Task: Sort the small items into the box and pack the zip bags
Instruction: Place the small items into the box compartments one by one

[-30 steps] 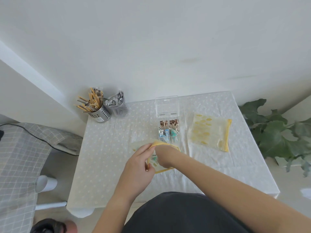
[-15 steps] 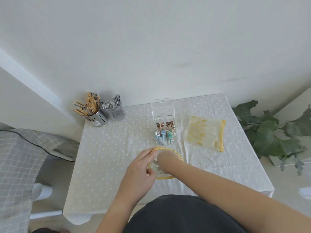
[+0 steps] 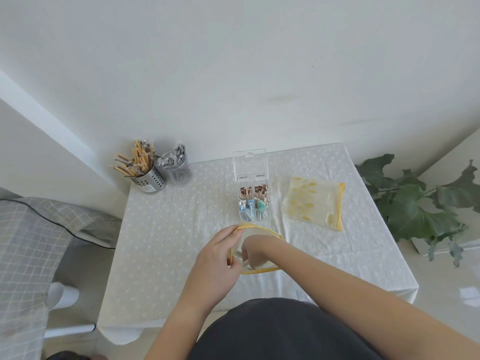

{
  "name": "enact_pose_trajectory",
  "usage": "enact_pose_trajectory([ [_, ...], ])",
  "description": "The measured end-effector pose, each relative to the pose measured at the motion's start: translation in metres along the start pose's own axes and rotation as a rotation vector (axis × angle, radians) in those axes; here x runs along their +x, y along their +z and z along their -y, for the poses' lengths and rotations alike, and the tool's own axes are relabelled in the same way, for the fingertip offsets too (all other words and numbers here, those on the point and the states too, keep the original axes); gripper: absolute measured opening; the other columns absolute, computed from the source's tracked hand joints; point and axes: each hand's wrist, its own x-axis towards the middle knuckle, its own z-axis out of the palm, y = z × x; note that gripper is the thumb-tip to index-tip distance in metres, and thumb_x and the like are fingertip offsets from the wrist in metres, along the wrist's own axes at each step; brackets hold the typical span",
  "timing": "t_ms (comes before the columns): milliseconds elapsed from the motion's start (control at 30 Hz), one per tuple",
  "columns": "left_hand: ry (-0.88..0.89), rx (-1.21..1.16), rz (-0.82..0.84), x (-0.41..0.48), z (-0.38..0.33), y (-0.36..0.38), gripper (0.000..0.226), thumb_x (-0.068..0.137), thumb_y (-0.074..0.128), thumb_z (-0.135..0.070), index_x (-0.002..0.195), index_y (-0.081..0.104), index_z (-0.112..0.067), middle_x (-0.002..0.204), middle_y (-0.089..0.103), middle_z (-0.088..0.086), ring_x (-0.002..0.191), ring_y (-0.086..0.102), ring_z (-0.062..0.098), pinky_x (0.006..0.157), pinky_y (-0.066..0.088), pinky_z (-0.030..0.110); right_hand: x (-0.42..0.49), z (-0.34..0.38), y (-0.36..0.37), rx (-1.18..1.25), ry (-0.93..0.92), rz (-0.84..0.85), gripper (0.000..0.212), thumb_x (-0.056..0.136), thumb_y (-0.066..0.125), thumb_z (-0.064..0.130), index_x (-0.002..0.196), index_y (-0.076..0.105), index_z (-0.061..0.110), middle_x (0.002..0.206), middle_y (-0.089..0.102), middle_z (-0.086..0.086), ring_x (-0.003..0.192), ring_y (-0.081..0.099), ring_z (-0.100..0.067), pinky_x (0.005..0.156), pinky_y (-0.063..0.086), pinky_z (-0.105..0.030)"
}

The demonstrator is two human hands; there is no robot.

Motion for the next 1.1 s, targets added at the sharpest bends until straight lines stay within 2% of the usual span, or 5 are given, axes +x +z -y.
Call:
enact_pose_trajectory([
  [100, -0.008, -0.003, -0.005, 0.000, 0.000, -0.001, 0.069, 0.090, 0.060, -0.002, 0.150, 0.055, -0.035, 0.153, 0.040, -0.036, 0.105, 0.062, 0.017, 0.088, 0.046, 0.011, -0.007, -0.003, -0.003, 0.025, -0.072, -0.015, 0.046, 0.100, 0.050, 0.007, 0.144, 0.057, 0.018, 0.126, 0.062, 0.000, 0.109, 0.060, -0.024, 0.088, 0.046, -0.028],
  [300, 0.017, 0.004, 0.000, -0.002, 0.001, 0.001, 0.068, 0.090, 0.060, -0.003, 0.151, 0.054, -0.034, 0.153, 0.041, -0.034, 0.108, 0.062, 0.021, 0.085, 0.046, 0.011, -0.003, 0.004, 0.016, -0.053, 0.041, -0.219, 0.015, 0.096, 0.057, 0.009, 0.089, 0.070, 0.007, 0.070, 0.049, -0.002, 0.065, 0.046, -0.021, 0.066, 0.042, -0.031],
  [567, 0.043, 0.014, 0.010, -0.002, -0.001, 0.002, 0.070, 0.091, 0.059, -0.003, 0.151, 0.053, -0.037, 0.153, 0.039, -0.036, 0.102, 0.061, 0.013, 0.086, 0.047, 0.011, -0.016, 0.003, 0.014, 0.001, 0.044, -0.384, 0.037, 0.095, 0.056, 0.008, 0.061, 0.042, 0.018, 0.060, 0.038, 0.003, 0.052, 0.034, -0.015, 0.049, 0.029, -0.026],
  [867, -0.009, 0.022, 0.005, 0.002, 0.001, 0.000, 0.078, 0.088, 0.057, 0.001, 0.155, 0.047, -0.038, 0.150, 0.040, -0.036, 0.113, 0.062, 0.020, 0.097, 0.047, 0.015, -0.035, 0.010, 0.004, 0.068, 0.066, -0.489, 0.017, 0.096, 0.055, 0.004, 0.109, 0.065, 0.010, 0.089, 0.062, -0.003, 0.079, 0.062, -0.023, 0.069, 0.049, -0.031],
  [1100, -0.032, 0.010, -0.023, 0.006, 0.002, -0.003, 0.077, 0.087, 0.059, 0.002, 0.151, 0.051, -0.039, 0.137, 0.044, -0.042, 0.096, 0.061, 0.010, 0.090, 0.049, 0.015, -0.076, -0.002, -0.007, 0.444, -0.018, -0.666, 0.017, 0.092, 0.061, 0.014, 0.104, 0.072, 0.018, 0.099, 0.072, 0.000, 0.091, 0.069, -0.021, 0.077, 0.059, -0.035],
])
